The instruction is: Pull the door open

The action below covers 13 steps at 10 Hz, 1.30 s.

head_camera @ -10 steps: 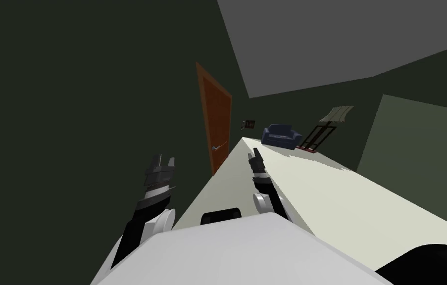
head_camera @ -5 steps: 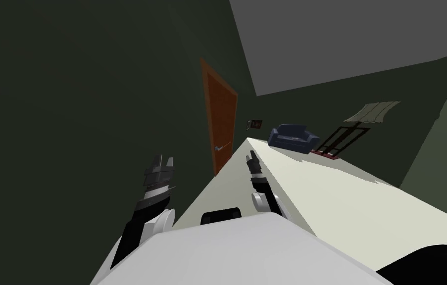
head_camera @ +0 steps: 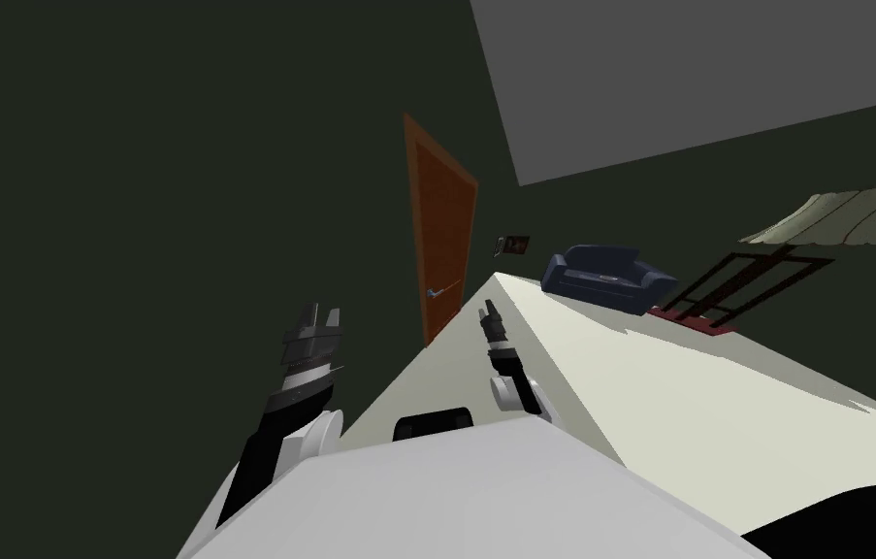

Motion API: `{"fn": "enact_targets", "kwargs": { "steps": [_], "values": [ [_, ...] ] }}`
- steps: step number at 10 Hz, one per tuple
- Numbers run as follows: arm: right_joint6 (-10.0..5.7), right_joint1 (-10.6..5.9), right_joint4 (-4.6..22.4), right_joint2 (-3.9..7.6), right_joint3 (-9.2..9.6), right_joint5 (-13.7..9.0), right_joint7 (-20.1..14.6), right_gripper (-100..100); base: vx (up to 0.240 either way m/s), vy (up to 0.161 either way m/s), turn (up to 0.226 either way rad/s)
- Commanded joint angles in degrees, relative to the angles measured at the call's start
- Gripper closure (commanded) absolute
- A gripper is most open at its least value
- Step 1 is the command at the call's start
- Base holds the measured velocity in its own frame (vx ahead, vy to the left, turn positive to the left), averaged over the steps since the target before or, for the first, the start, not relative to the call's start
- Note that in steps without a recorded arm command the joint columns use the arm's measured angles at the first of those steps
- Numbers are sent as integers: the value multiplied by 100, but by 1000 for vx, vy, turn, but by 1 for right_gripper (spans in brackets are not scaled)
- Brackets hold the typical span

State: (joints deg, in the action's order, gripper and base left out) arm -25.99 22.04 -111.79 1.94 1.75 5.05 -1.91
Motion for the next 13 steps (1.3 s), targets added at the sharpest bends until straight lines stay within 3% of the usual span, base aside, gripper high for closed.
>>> {"fn": "enact_targets", "kwargs": {
  "steps": [1, 2, 5, 6, 13],
  "values": [
    [-91, -125, 286, 64, -48, 3, -60, -100, 79, -63, 192],
    [-91, -125, 347, 64, -48, 3, -60, -100, 59, -44, 60],
    [-278, -367, 941, 156, -123, 21, -156, -100, 58, -56, 189],
    [-278, -367, 976, 156, -123, 21, -156, -100, 50, -62, 60],
    [-613, -803, 2091, 303, -258, 54, -328, -100, 45, -61, 136]
  ]
}}
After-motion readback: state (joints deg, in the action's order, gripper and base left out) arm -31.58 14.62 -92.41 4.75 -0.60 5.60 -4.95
